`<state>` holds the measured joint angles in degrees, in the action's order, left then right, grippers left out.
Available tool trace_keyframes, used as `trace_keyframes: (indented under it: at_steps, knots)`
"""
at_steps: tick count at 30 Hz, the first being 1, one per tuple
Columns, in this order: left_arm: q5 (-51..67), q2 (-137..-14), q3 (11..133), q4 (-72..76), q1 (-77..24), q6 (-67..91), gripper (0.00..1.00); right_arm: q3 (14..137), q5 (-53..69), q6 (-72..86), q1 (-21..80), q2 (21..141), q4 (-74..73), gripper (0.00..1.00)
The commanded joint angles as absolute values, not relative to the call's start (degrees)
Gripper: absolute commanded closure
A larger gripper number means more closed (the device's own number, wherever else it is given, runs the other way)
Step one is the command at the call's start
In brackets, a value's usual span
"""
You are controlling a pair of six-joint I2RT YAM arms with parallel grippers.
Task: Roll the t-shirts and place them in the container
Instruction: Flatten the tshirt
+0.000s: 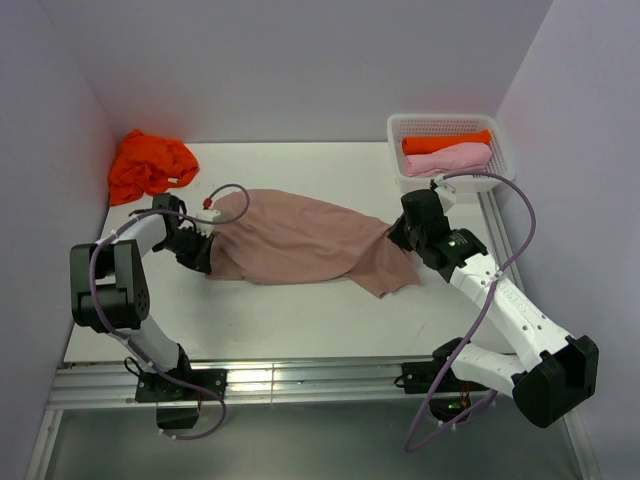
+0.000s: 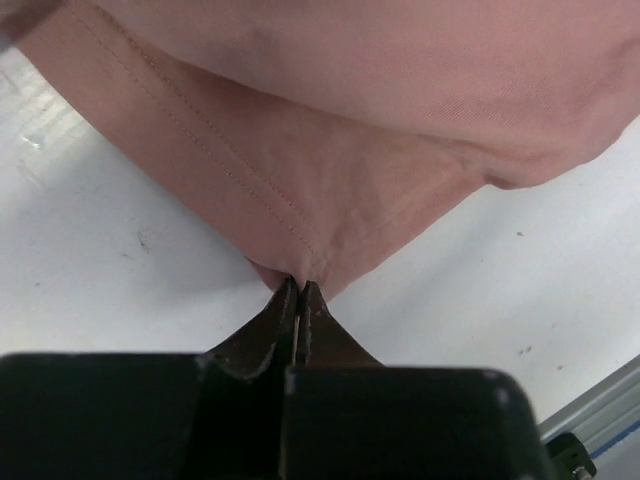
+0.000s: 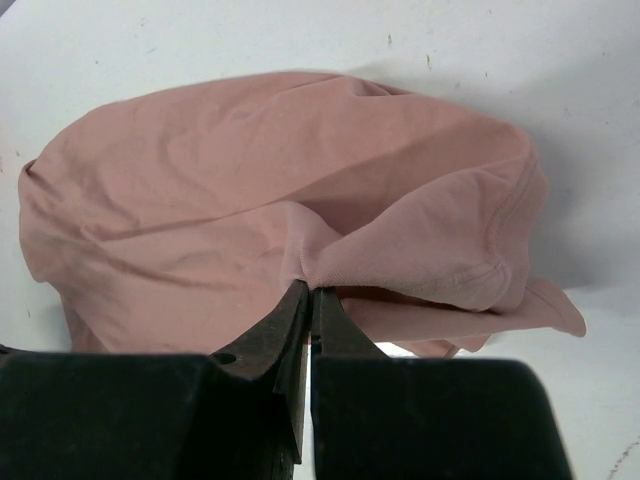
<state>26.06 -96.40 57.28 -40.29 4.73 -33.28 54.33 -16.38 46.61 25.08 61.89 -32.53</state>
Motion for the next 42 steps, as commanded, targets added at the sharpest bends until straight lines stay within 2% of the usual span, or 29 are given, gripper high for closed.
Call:
trace_keyframes:
  at_steps: [1, 7, 16, 21, 27, 35, 38, 42]
  knots:
    - [27.86, -94.58, 61.51, -41.83, 4.48, -33.22, 1.00, 55.37, -16.79, 45.79, 24.70, 61.17, -30.67, 1.00]
    - [28.56, -90.88, 67.39, -45.00, 5.97, -34.45, 1.00, 56.16, -17.49, 45.44, 24.78, 60.47, -32.43, 1.00]
    - [32.16, -90.26, 78.04, -51.94, 15.37, -38.67, 1.00, 54.93, -19.51, 45.97, 24.61, 58.19, -34.89, 1.00]
    - [35.15, -88.86, 80.77, -55.80, 19.51, -41.83, 1.00, 53.96, -19.51, 46.23, 24.61, 56.25, -35.59, 1.00]
    - [36.12, -85.70, 81.12, -55.28, 20.92, -43.24, 1.00, 54.40, -18.72, 45.79, 24.70, 53.53, -37.09, 1.00]
    - [42.79, -81.57, 84.90, -62.39, 22.14, -47.99, 1.00, 57.03, -16.09, 44.56, 24.87, 46.33, -37.97, 1.00]
    - [46.57, -78.68, 87.10, -60.92, 23.20, -45.45, 1.00, 60.80, -14.51, 42.63, 24.87, 42.64, -36.48, 1.00]
    - [51.15, -73.84, 88.86, -50.23, 26.80, -36.32, 1.00, 67.22, -11.87, 39.39, 24.96, 39.73, -34.37, 1.00]
